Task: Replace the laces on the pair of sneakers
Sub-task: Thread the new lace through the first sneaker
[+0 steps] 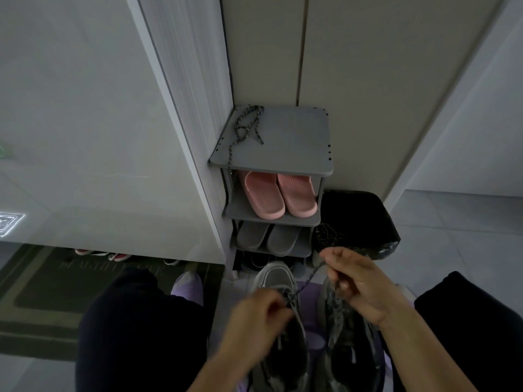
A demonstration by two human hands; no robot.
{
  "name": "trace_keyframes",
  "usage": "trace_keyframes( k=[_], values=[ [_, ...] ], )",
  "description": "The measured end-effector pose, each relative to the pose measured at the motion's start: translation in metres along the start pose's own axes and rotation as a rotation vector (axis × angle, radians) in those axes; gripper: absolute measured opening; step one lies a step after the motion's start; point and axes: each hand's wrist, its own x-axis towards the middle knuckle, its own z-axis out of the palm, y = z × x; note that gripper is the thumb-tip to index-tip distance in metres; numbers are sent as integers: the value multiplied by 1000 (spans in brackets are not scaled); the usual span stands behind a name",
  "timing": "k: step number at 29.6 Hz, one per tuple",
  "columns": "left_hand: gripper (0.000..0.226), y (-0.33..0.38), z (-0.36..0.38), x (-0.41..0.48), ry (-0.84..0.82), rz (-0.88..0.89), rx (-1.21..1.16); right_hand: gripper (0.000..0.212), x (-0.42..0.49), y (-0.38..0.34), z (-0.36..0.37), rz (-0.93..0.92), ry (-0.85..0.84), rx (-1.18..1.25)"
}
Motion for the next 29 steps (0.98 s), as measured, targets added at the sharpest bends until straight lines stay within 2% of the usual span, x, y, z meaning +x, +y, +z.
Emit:
trace_keyframes(
  k=[2,3,5,6,8,11,13,15,16,18,20,22,23,25,27,29],
  values=[
    [34,35,19,-2,-156,7,-440,10,-3,-1,12,-2,-74,72],
    [34,46,28,-3,-223,-12,-590,14,-4,-3,15,-8,-93,103],
    [23,52,39,-1,-234,-124,-799,12,-3,-7,13,-38,-62,153],
    [23,50,39,0,-241,-166,-824,8,-1,-10,8,-56,-10,148],
    [20,37,32,-3,-249,-201,-783,15,4,-10,-10,-79,139,25],
    [24,13,22,-13,-212,-206,-689,19,10,-4,-38,-111,302,-358],
    [31,1,22,-19,-192,-175,-560,17,11,4,-47,-107,299,-663],
    [38,-8,32,-21,-165,-136,-412,10,10,14,-42,-71,220,-863],
    [39,-9,36,-21,-153,-124,-341,8,8,19,-36,-53,186,-849],
    [38,-3,44,-23,-109,-124,-283,10,3,24,-24,-17,133,-646],
    [32,7,46,-23,-62,-126,-347,13,-1,24,-14,7,98,-379],
    [43,11,47,-20,-48,-109,-386,14,-4,21,-9,22,67,-191],
    [47,12,48,-17,-70,-90,-375,15,-5,19,-8,28,58,-137],
    [37,13,50,-13,-94,-82,-393,15,-4,14,-9,31,63,-79],
    [23,13,51,-9,-60,-89,-404,16,-3,11,-14,25,82,-63],
    [23,9,53,-7,-32,-77,-384,16,-3,10,-21,33,84,-46]
  ],
)
